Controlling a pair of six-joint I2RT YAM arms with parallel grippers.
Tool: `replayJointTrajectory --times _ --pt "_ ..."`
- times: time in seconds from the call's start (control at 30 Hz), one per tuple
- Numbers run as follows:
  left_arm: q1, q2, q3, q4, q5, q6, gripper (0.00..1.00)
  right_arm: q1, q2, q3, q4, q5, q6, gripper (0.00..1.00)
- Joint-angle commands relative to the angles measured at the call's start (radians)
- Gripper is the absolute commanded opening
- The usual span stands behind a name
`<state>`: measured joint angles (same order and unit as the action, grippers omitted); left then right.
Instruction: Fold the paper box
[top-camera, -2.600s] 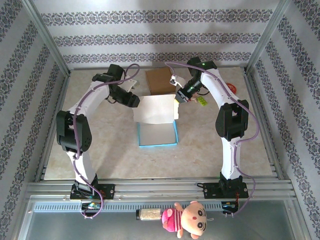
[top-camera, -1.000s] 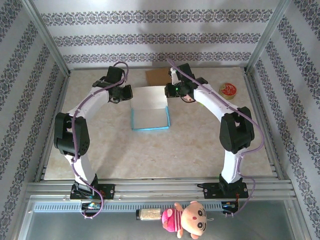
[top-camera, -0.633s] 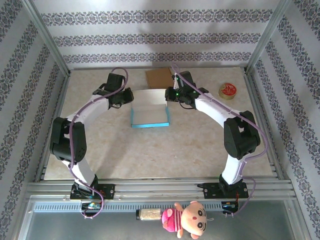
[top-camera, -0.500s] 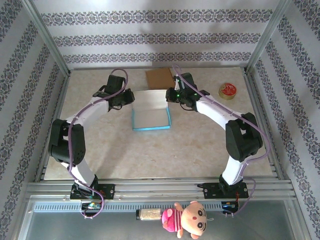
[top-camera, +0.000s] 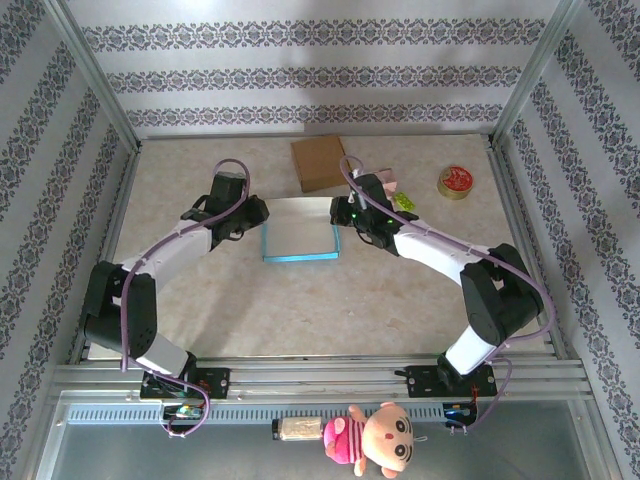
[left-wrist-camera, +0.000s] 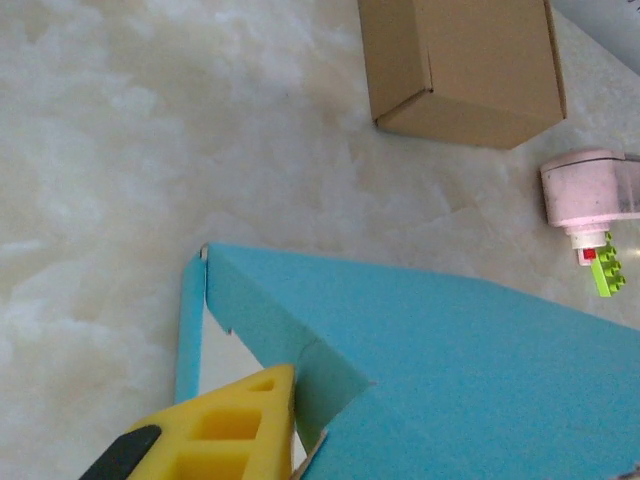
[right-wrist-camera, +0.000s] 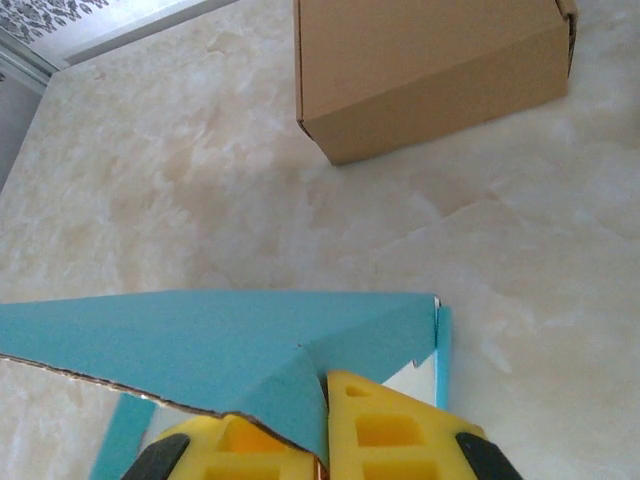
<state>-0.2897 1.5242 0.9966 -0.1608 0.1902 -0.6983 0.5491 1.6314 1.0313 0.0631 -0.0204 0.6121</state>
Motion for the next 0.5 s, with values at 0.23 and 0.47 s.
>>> replayJointTrajectory --times 0.23,0.47 --pt "-0.039 -0.070 -0.133 0.049 -0.038 -0.107 0.22 0.059 -0.069 -0.153 0.020 0.109 0.034 0.15" --pt "-0.073 -0.104 -0.199 0.075 -0.070 -0.132 0.29 0.074 -0.087 -0.193 0.023 0.105 0.020 0.20"
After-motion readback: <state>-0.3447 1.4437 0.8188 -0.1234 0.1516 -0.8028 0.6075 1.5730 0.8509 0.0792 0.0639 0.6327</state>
